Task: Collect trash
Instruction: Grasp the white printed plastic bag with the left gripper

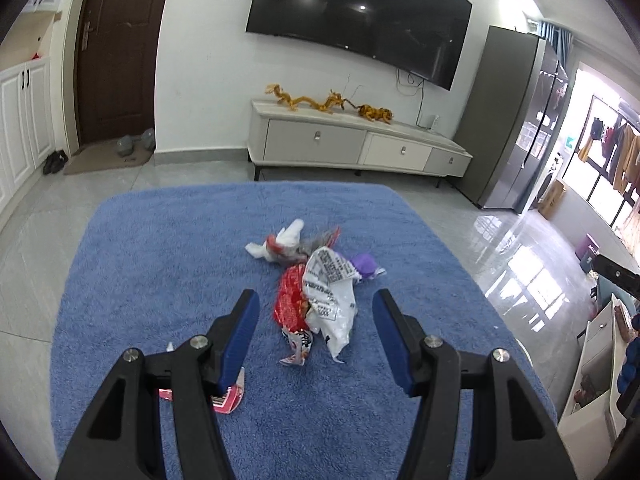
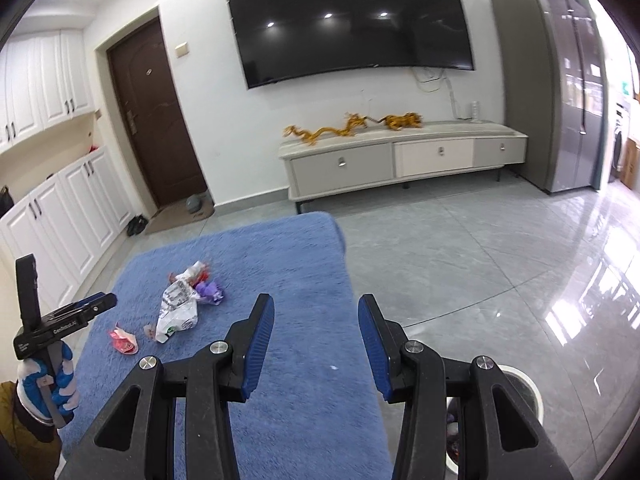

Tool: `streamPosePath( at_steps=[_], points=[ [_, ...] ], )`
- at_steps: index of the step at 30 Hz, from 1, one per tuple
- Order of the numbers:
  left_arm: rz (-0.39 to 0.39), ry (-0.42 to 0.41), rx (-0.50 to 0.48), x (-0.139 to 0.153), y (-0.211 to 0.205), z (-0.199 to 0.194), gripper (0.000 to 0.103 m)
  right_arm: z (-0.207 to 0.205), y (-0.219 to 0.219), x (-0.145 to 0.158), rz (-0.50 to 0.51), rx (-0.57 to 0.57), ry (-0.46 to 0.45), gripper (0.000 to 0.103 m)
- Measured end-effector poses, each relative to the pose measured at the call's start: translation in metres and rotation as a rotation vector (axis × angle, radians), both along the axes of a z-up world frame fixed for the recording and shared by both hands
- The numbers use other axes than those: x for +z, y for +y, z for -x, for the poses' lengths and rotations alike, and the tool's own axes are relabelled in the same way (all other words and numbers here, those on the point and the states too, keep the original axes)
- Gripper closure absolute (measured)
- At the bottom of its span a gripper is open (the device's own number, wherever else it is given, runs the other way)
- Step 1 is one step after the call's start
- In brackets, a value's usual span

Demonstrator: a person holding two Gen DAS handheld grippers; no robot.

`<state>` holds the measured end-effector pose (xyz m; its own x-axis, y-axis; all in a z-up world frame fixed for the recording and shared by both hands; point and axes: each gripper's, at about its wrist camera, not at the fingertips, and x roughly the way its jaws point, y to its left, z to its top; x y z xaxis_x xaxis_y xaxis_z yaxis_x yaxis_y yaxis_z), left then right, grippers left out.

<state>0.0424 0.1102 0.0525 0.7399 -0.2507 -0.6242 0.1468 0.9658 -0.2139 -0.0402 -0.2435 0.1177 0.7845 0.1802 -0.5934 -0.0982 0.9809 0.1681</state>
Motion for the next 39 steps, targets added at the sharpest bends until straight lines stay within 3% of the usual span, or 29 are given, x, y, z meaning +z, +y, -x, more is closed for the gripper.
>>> streamPosePath(
  at_steps=[9,23,29,34,39],
  points=[
    [0.019,0.076,-0.06,-0.039,-0.023,-0.035,0.049,-0.05,0.031,-0.031,-0.001,0.085,0.069,0.062],
    [0.019,0.133,-0.051,-0.065,-0.032,-0.074,0.058,-0.109,0.074,-0.073,0.002,0.234,0.145,0.062],
    [-0.004,0.158,-0.063,-0.078,-0.039,-0.08,0.071,-0.126,0.092,-0.082,0.0,0.289,0.162,0.062],
    [-0.002,0.145,-0.076,-0.079,-0.04,-0.076,0.088,-0.142,0.111,-0.093,-0.006,0.34,0.177,0.062],
    [0.05,0.114,-0.038,-0.069,-0.021,-0.06,0.089,-0.158,0.13,-0.101,-0.023,0.395,0.179,0.062]
  ],
)
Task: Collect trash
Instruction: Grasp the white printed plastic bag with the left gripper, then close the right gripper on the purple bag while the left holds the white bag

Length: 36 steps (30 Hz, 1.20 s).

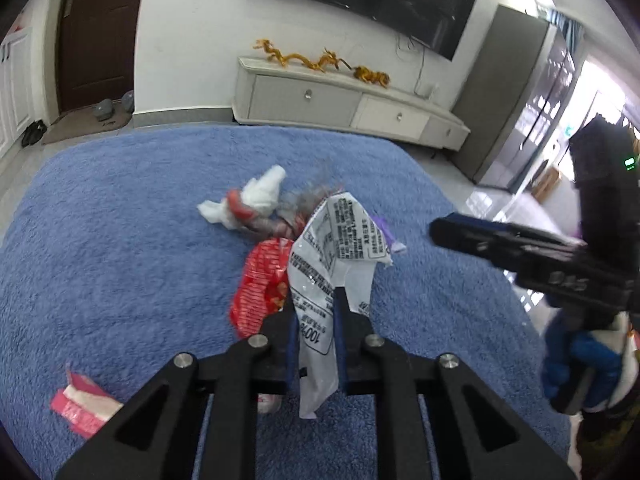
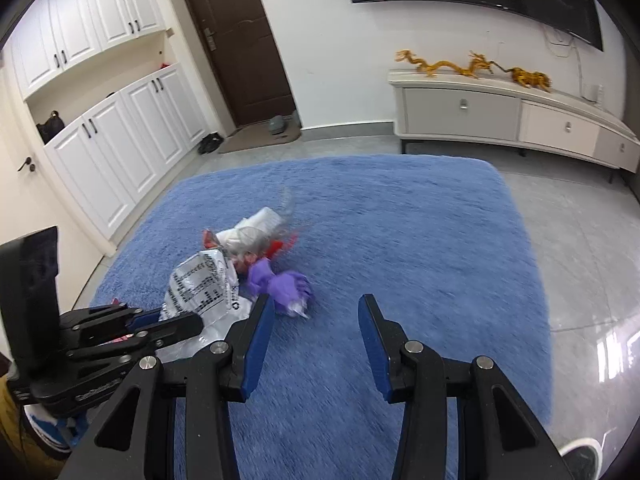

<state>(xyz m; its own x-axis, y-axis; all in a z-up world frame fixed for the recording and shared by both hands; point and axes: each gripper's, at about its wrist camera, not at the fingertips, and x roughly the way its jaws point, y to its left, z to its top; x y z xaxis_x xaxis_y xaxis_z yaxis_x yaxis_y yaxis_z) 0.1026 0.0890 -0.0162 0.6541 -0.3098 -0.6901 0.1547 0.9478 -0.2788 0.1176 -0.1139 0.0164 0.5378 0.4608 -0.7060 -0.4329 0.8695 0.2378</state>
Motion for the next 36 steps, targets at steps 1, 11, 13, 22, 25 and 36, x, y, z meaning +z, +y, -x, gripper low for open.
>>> streamPosePath(
  at_steps=[1,11,13,22,25,36],
  points=[
    [0.007,-0.004,0.011,0.002,0.004,0.003,0.089,-0.004,0.005,-0.003,-0.001,0.011,0.002,0.062],
    [0.058,-0.05,0.102,0.022,0.051,0.02,0.089,-0.021,0.033,-0.024,0.007,0.069,0.023,0.062],
    [0.058,-0.055,0.115,0.023,0.057,0.021,0.089,-0.022,0.035,-0.027,0.007,0.072,0.026,0.061],
    [0.069,-0.055,0.146,0.022,0.07,0.025,0.089,-0.024,0.037,-0.032,0.002,0.08,0.036,0.057],
    [0.072,-0.051,0.153,0.021,0.071,0.025,0.089,-0.026,0.04,-0.033,0.005,0.082,0.039,0.056],
    [0.084,-0.055,0.17,0.023,0.074,0.031,0.089,-0.032,0.049,-0.04,0.015,0.092,0.04,0.049]
  ],
)
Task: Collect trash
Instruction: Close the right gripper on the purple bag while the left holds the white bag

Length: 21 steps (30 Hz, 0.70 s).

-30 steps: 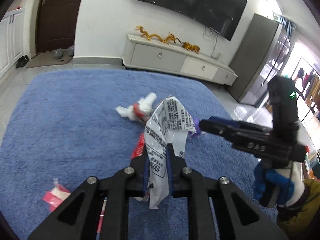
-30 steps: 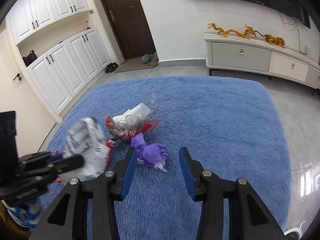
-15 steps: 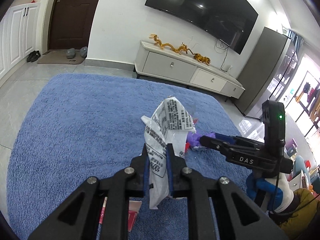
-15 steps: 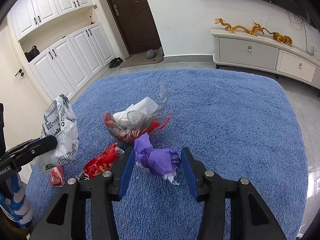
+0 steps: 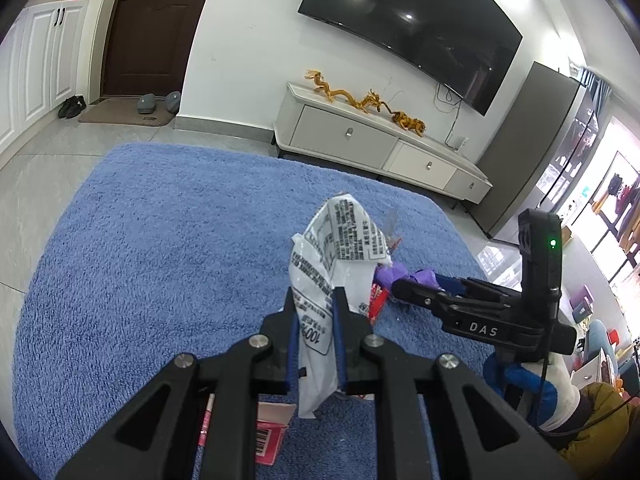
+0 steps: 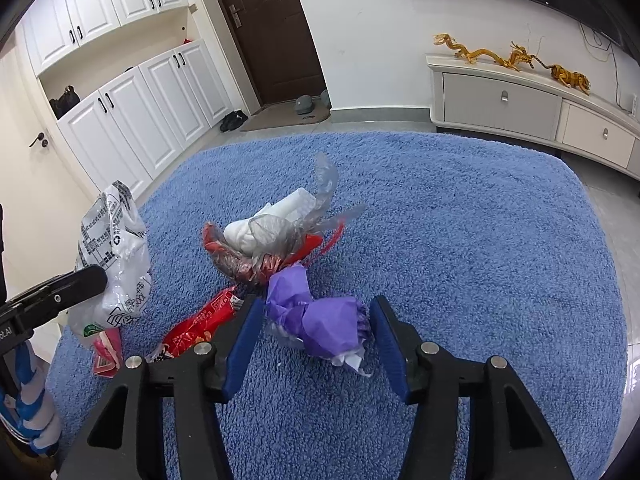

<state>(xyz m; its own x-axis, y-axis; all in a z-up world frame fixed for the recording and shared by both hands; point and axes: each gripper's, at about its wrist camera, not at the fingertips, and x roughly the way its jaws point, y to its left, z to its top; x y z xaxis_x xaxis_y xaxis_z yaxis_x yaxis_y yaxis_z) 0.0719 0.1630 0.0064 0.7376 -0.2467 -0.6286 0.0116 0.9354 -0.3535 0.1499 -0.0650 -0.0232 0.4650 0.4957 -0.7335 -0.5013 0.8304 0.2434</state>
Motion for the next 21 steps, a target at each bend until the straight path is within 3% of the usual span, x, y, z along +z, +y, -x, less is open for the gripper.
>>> streamPosePath(
  at_steps=[11,21],
  points=[
    [0.004,0.006,0.0,0.0002,-0.0013,-0.001,0.089,-0.001,0.0041,-0.0061,0.01,-0.004,0.002,0.049],
    [0.009,0.007,-0.001,0.0005,0.0014,-0.0051,0.089,0.0057,0.0052,-0.0071,0.026,-0.005,-0.01,0.056]
  ],
)
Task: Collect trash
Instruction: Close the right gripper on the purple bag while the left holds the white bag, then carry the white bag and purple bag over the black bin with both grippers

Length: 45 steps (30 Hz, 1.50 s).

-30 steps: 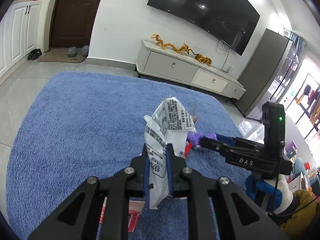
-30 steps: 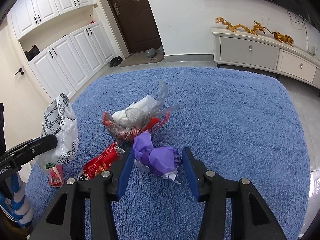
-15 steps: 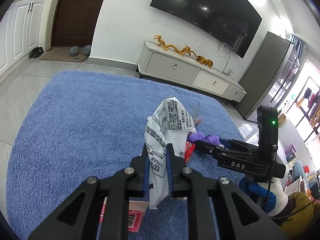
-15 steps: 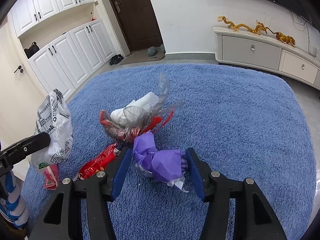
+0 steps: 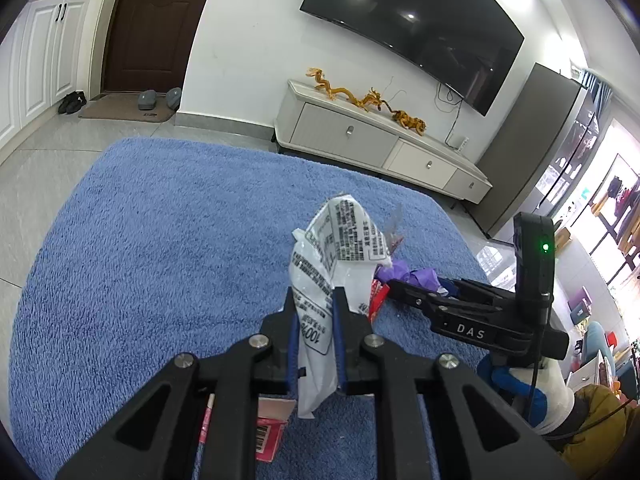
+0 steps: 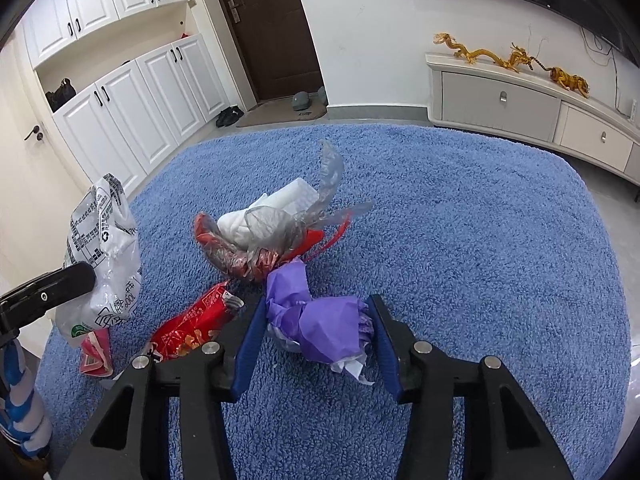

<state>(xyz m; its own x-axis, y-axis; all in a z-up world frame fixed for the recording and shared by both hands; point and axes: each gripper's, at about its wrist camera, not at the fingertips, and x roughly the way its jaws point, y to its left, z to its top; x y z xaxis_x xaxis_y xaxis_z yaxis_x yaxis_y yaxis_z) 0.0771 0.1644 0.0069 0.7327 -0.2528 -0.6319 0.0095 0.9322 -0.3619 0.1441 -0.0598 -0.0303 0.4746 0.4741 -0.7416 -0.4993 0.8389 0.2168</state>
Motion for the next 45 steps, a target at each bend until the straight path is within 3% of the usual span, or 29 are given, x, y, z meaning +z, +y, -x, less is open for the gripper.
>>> streamPosePath(
  at_steps=[20,32,45],
  points=[
    [0.02,-0.018,-0.031,0.005,-0.009,0.026,0.089,0.063,-0.034,0.028,0.007,-0.034,-0.036,0.057],
    [0.01,-0.047,-0.095,0.029,-0.036,0.075,0.089,0.132,-0.062,0.065,-0.029,-0.089,-0.088,0.057],
    [-0.053,-0.124,-0.177,0.074,-0.084,0.12,0.089,0.198,-0.108,0.112,-0.088,-0.179,-0.206,0.057]
  ],
)
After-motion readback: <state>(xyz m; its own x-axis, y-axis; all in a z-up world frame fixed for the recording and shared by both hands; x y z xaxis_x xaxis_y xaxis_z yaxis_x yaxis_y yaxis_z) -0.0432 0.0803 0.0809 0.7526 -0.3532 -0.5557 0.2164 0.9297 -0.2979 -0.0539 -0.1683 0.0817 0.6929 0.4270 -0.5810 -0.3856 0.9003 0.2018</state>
